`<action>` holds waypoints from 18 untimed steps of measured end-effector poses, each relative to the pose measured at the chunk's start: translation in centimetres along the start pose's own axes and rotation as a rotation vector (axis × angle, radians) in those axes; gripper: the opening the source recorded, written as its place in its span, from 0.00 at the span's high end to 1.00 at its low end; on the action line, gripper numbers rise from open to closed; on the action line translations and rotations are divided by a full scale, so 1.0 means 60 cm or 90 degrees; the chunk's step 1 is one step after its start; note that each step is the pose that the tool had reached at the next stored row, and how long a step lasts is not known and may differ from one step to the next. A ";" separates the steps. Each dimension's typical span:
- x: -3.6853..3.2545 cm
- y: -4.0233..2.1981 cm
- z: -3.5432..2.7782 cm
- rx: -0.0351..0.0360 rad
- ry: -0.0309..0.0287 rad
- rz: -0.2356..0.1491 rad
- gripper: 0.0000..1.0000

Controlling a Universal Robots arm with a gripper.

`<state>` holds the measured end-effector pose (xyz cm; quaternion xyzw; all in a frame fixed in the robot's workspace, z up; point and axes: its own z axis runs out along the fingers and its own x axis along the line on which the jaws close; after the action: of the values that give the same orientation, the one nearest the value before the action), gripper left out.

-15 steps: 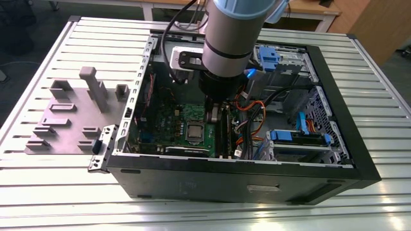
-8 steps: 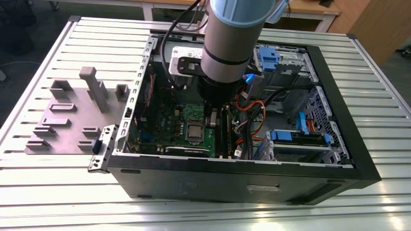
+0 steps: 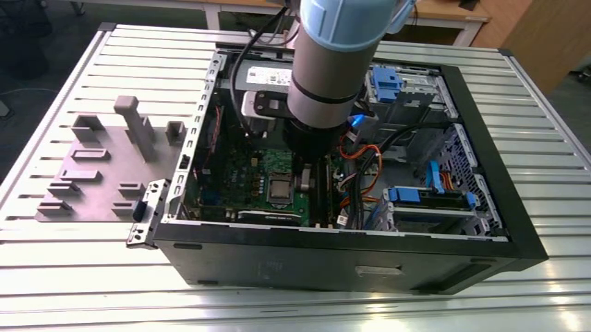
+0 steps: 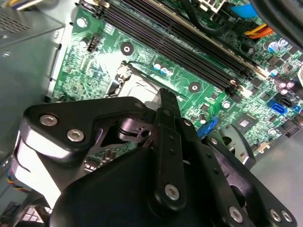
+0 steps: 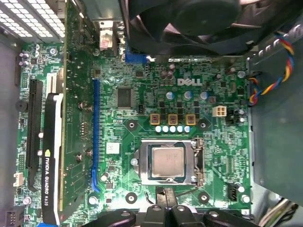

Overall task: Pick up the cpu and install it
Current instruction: 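Install the first cpu locking lever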

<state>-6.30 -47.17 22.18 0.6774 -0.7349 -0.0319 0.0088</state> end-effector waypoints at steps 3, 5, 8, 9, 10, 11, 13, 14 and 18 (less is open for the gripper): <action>0.004 0.000 0.003 -0.0002 0.0018 0.000 0.89; 0.004 0.000 0.003 -0.0002 0.0019 0.000 0.89; 0.004 -0.001 0.003 -0.0002 0.0018 0.000 0.89; 0.004 -0.002 0.003 -0.0002 0.0019 0.000 0.89; 0.004 -0.003 0.002 -0.0004 0.0019 0.000 0.89; 0.004 -0.005 0.002 -0.0005 0.0019 0.000 0.89; 0.006 -0.005 0.003 -0.0006 0.0019 0.000 0.89; 0.006 -0.006 0.004 -0.0007 0.0018 0.000 0.89; 0.014 -0.006 0.009 -0.0006 0.0019 0.000 0.89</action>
<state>-6.04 -48.02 21.60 0.6773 -0.7349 -0.0313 0.0102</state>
